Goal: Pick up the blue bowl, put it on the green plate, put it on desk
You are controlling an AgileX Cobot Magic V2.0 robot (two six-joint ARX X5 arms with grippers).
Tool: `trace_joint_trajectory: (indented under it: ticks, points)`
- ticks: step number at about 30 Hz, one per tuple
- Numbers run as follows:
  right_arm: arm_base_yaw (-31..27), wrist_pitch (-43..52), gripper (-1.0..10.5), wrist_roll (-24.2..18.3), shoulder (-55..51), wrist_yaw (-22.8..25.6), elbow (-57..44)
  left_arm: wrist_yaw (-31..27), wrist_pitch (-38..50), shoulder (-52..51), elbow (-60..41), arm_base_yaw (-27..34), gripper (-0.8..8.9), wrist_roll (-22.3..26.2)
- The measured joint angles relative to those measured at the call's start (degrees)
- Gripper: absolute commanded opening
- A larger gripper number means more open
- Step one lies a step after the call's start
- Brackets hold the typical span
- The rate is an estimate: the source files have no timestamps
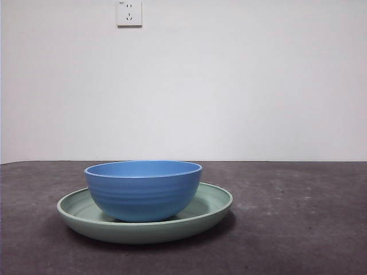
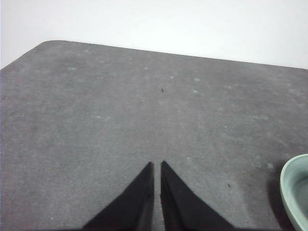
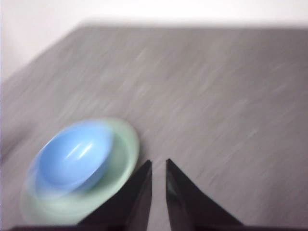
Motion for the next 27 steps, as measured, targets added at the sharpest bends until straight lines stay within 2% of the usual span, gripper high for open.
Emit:
trace_joint_trajectory:
  ticks: [4, 8, 12, 15, 20, 23, 27]
  points:
    - [-10.93, 12.92, 0.4, -0.85, -12.24, 0.04, -15.39, -0.02, 0.00, 0.00, 0.00, 0.00, 0.24, 0.00]
    - [-20.55, 14.16, 0.4, -2.40, -20.28, 2.54, -24.09, 0.00, 0.00, 0.00, 0.00, 0.00, 0.24, 0.00]
    - [-27.15, 14.23, 0.4, -6.21, -20.22, 3.26, -25.92, 0.00, 0.00, 0.00, 0.00, 0.00, 0.24, 0.00]
    - [-29.27, 15.06, 0.4, -10.34, -20.24, 3.26, -27.78, 0.00, 0.02, 0.00, 0.00, 0.00, 0.24, 0.00]
    - [-29.68, 17.40, 0.4, -16.68, -20.24, 3.23, -31.50, 0.00, 0.00, 0.00, 0.00, 0.00, 0.24, 0.00]
    - [-29.68, 21.24, 0.4, -18.14, -20.26, 3.21, -34.60, 0.00, 0.00, 0.00, 0.00, 0.00, 0.24, 0.00]
    - [-29.68, 25.51, 0.4, -18.03, -20.22, 2.82, -36.28, 0.00, 0.00, 0.00, 0.00, 0.00, 0.24, 0.00]
